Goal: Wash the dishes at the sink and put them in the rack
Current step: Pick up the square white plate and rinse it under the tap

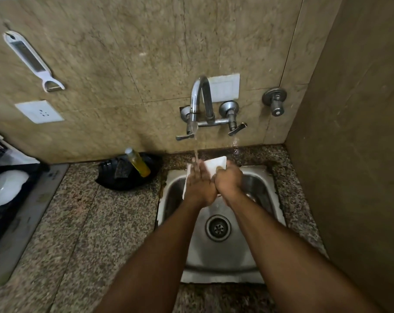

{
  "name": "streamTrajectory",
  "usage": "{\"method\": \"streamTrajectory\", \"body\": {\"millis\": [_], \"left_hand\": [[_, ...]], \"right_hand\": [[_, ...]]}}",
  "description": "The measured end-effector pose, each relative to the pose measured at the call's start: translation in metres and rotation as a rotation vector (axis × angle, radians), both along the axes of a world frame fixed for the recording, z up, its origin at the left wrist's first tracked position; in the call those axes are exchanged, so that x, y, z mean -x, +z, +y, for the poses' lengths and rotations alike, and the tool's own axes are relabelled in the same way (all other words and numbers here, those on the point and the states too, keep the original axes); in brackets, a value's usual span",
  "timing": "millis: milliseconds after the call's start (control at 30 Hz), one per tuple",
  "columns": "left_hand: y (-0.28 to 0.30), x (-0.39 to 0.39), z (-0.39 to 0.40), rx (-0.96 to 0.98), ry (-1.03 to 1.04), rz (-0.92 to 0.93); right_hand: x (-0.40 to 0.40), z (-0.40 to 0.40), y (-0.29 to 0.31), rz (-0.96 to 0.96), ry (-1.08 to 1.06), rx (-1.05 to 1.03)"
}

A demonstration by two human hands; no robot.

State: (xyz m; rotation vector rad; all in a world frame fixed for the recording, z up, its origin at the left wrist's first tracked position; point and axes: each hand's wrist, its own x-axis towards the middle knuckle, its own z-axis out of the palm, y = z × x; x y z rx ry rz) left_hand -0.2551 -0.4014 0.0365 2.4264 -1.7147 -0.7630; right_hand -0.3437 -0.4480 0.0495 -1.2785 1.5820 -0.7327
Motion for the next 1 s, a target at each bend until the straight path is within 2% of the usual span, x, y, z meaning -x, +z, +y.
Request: {"method": "streamTrajectory", "body": {"millis": [33,133,267,467,567,633,700,767,800,933,1000], "left_hand": [[0.0,0.006,0.004,-0.023,0.018,0.049],[0.002,0.024,0.023,-0.035,-0.111,0.165],[0.0,0.011,0.031,-0.03,-0.159,0.102],[-0.001,-0.017,0.003,-0.055,-0.071,0.025],[-0.003,-0.021,-0.001,-0.051,0.166,0.026],[-0.004,-0.02,0.001,0.014,0.195,0.031],[0.002,-0.021,0.007,0.229,0.279,-0.004],[0.009,-0.022,0.006,0.428,0.489,0.045],[0.015,-0.023,0.003,0.445,0.594,0.079],[0.031,-0.032,-0.015,0.284,0.907,0.165],[0.032,-0.032,-0.019,0.282,0.915,0.175]], "right_hand": [[0.002,0.0,-0.001,0.005,0.002,-0.005],[0.01,-0.005,-0.012,0.037,-0.008,-0.038],[0.008,0.005,-0.011,-0.001,0.013,-0.065],[0.002,0.019,-0.008,-0.085,-0.017,-0.036],[0.007,0.029,-0.001,-0.062,0.024,0.04],[0.012,0.037,0.001,-0.02,0.061,0.084],[0.011,0.038,0.005,-0.023,0.086,0.131],[0.006,0.037,0.012,-0.001,0.141,0.21],[0.003,0.035,0.016,0.014,0.16,0.234],[-0.001,0.027,0.022,0.018,0.151,0.248],[0.003,0.02,0.023,0.008,0.125,0.237]]}}
